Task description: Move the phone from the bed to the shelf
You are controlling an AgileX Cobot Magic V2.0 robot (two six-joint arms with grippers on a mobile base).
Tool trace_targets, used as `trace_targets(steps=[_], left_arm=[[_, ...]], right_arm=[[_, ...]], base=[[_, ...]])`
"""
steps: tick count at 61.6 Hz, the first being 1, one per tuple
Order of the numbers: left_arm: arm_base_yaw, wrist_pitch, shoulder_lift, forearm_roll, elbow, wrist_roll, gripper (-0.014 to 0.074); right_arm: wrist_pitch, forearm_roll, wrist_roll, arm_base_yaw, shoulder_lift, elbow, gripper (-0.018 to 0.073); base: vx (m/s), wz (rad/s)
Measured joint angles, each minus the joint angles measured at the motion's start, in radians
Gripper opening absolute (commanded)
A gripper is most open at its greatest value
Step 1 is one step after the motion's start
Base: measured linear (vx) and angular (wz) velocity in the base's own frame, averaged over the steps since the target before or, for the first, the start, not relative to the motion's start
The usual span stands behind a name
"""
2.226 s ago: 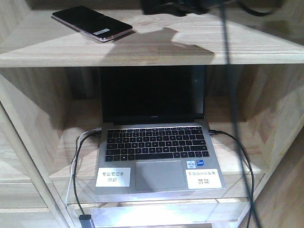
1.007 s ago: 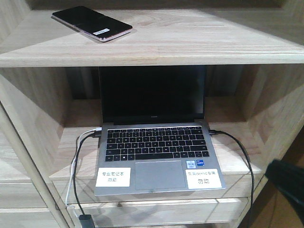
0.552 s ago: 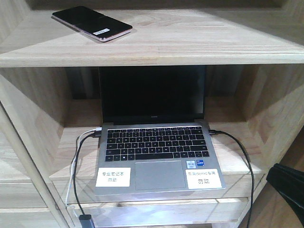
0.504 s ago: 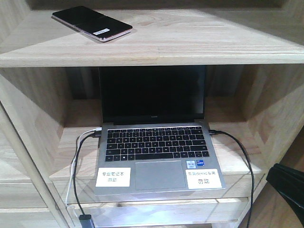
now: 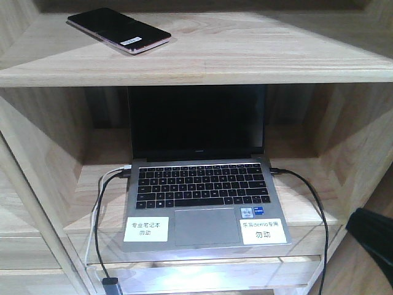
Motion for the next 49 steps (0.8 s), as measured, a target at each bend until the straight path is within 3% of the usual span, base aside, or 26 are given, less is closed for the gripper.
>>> trace_targets(steps=[10,22,27,38,49], left_arm=[[0.000,0.000,0.000,0.000,0.000,0.000,0.0001],[0.000,0.000,0.000,0.000,0.000,0.000,0.0001],[0.000,0.000,0.000,0.000,0.000,0.000,0.0001],[0.000,0.000,0.000,0.000,0.000,0.000,0.0001],[0.000,0.000,0.000,0.000,0.000,0.000,0.0001]], right_arm=[[-0.019,-0.114,0.093,0.000,-0.009,0.000,-0.0005],[-0.019,-0.460,0.426,0.000,-0.020,0.000,-0.0005],[-0.019,-0.555,0.516,0.000,-0.020,0.000,-0.0005],[-0.046,-0.612,0.528,-0.009,-0.020,0.004,-0.0005],[-0.142,-0.619,0.523,-0.109,-0.058,0.091,-0.0005]], base=[[0.00,0.00],[0.00,0.00],[0.00,0.00],[0.00,0.00],[0.00,0.00]])
